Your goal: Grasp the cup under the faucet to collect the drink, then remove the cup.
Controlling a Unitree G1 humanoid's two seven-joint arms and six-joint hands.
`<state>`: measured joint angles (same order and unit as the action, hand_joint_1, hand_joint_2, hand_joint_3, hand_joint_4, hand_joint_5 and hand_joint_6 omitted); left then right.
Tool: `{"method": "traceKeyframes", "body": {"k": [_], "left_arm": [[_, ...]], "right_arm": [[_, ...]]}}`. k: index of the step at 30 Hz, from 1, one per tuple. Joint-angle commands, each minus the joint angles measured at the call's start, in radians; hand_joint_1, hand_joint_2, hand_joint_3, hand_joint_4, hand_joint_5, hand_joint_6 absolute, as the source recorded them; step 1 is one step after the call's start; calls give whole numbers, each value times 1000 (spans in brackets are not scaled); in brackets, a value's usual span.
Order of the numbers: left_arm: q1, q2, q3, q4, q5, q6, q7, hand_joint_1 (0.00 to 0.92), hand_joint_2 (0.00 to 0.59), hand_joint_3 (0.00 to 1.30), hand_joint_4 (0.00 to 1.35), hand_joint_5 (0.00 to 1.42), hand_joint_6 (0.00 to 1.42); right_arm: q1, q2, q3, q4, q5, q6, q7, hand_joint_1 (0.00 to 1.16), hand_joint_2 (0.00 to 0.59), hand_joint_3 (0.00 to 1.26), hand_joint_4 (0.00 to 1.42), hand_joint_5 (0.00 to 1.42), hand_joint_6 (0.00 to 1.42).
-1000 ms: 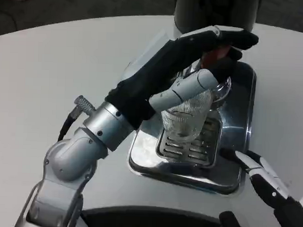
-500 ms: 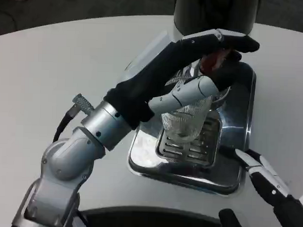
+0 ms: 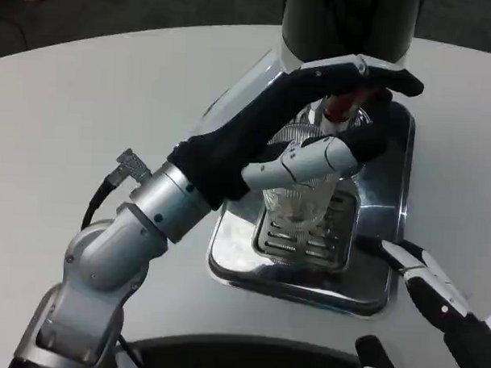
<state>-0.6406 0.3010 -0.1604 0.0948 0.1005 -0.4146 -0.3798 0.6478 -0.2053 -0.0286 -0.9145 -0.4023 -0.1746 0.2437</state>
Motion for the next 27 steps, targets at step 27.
{"method": "traceKeyframes", "body": {"k": [27], "left_arm": [[9,54,-36,65,85,-72,3,7,86,439,304,338,171]], "right_arm": [[-137,87,70,53,-13,139,-67,937,328,120,86,50,39]]}}
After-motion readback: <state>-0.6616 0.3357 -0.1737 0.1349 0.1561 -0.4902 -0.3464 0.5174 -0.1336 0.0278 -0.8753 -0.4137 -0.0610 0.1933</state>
